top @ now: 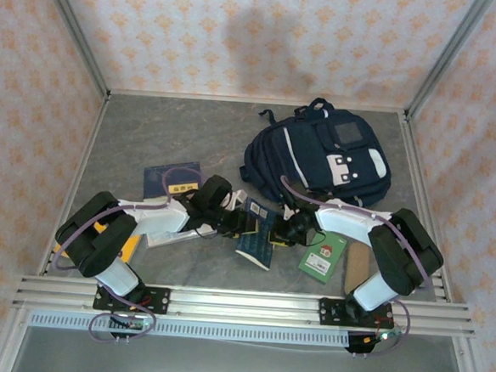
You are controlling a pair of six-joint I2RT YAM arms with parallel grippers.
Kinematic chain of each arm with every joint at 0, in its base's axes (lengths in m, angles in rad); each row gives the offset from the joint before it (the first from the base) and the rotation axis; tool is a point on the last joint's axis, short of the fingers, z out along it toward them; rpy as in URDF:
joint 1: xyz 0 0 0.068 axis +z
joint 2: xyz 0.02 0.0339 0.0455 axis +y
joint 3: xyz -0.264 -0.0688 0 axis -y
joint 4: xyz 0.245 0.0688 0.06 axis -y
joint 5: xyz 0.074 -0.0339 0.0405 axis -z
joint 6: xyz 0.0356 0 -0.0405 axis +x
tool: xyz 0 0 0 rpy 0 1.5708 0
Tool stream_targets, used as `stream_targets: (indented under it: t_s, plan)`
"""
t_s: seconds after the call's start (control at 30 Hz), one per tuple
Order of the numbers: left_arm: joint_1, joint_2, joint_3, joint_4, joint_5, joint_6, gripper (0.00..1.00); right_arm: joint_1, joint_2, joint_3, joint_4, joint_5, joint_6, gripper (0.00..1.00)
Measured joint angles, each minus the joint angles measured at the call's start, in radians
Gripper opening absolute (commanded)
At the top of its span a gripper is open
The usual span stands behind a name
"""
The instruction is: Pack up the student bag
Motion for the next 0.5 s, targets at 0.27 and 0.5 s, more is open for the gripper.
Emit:
stream_targets:
  t_s: [0.27, 0.5]
  plan:
    - [0.002, -0.064, 0.03, -0.132, -0.03, 0.086, 0.0, 0.005, -0.106, -0.006, -0.064, 0.058, -0.003, 0.72]
    - [0.008, -0.296, 0.105, -0.307, -0.097, 0.159, 0.0, -0.045, -0.421, -0.005, -0.091, 0.065, -0.002, 0.85]
